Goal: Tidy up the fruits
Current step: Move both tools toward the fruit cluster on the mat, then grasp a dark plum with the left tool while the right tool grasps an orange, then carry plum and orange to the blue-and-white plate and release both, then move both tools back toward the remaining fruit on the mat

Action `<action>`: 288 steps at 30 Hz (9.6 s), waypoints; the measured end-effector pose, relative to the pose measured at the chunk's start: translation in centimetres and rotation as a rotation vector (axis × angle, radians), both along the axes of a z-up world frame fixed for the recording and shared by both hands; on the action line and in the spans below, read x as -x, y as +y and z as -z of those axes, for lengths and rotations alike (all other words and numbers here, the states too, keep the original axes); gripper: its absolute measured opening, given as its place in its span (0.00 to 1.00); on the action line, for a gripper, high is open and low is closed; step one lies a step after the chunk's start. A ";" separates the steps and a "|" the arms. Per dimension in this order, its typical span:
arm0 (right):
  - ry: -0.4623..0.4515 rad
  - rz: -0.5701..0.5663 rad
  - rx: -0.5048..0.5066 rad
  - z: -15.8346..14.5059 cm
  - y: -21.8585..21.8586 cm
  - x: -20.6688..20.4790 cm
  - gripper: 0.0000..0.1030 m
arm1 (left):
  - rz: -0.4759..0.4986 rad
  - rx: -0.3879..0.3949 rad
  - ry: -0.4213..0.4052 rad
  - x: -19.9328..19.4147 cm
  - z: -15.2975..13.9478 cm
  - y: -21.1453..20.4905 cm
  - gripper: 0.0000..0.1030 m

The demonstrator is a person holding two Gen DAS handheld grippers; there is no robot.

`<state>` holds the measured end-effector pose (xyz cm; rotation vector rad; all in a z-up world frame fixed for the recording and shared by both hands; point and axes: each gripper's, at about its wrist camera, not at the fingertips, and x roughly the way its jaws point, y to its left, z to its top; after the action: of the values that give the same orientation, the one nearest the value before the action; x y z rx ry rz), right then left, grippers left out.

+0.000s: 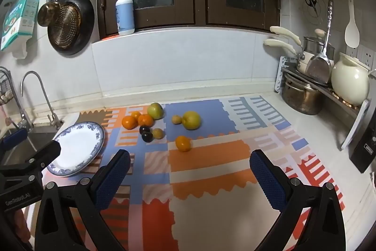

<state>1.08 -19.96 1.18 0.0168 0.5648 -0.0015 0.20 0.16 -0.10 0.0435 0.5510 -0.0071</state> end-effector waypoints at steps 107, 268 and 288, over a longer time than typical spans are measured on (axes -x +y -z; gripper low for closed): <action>0.040 -0.053 0.005 2.0 0.1 -5.0 0.99 | 0.238 0.001 -0.016 -6.7 1.4 -2.5 0.83; 0.145 -0.606 -0.043 4.9 14.2 -11.9 0.51 | -0.059 0.069 0.158 -7.2 5.0 8.0 0.59; 0.043 -0.287 -0.028 2.5 2.8 -12.2 0.53 | 0.157 0.071 0.074 -11.8 3.0 -1.3 0.59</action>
<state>13.25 -17.14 -1.36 -0.0367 0.6062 0.2859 11.98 -1.17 -3.10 0.0170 0.6200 -0.1815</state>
